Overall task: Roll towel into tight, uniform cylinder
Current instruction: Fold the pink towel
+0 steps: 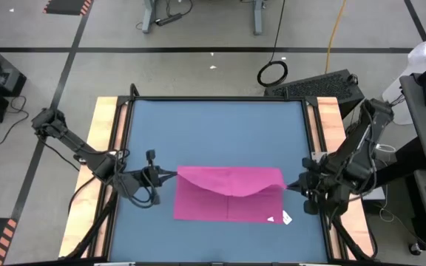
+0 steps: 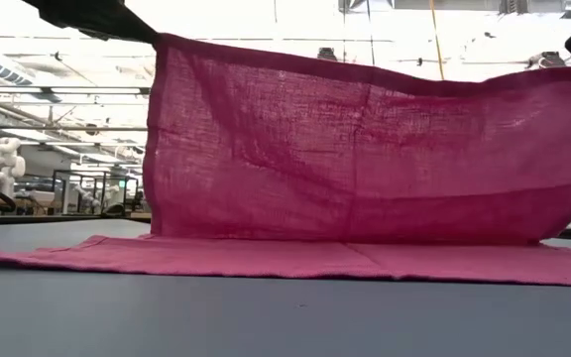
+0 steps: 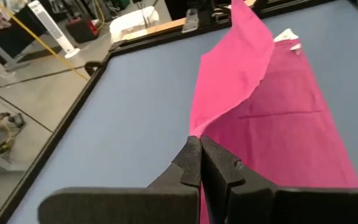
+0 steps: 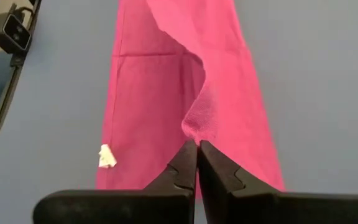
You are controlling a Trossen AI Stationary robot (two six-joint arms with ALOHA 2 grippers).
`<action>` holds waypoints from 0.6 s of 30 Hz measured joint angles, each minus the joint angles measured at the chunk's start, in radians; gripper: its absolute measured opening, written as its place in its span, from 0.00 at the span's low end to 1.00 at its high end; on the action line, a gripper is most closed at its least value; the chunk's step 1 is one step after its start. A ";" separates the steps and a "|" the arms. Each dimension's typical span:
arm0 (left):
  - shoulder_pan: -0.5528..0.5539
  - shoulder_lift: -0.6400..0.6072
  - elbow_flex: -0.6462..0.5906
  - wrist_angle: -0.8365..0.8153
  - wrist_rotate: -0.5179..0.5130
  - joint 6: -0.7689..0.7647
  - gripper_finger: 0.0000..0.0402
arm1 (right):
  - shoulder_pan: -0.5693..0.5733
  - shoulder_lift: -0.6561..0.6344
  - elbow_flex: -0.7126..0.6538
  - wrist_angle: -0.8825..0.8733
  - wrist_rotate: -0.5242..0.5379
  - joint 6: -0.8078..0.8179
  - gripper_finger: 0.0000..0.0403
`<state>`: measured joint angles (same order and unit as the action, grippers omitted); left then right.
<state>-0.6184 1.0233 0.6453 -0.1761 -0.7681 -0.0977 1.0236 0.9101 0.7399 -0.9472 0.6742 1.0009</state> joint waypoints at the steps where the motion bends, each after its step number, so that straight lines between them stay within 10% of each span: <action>1: -0.005 0.000 0.000 0.000 0.008 -0.005 0.01 | 0.012 0.015 0.000 0.001 0.000 0.019 0.01; 18: -0.030 0.101 0.000 0.001 0.136 -0.134 0.01 | 0.072 0.219 0.000 0.116 -0.018 0.194 0.01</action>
<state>-0.6481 1.1247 0.6449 -0.1748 -0.6323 -0.2317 1.0958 1.1288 0.7395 -0.8309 0.6557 1.1950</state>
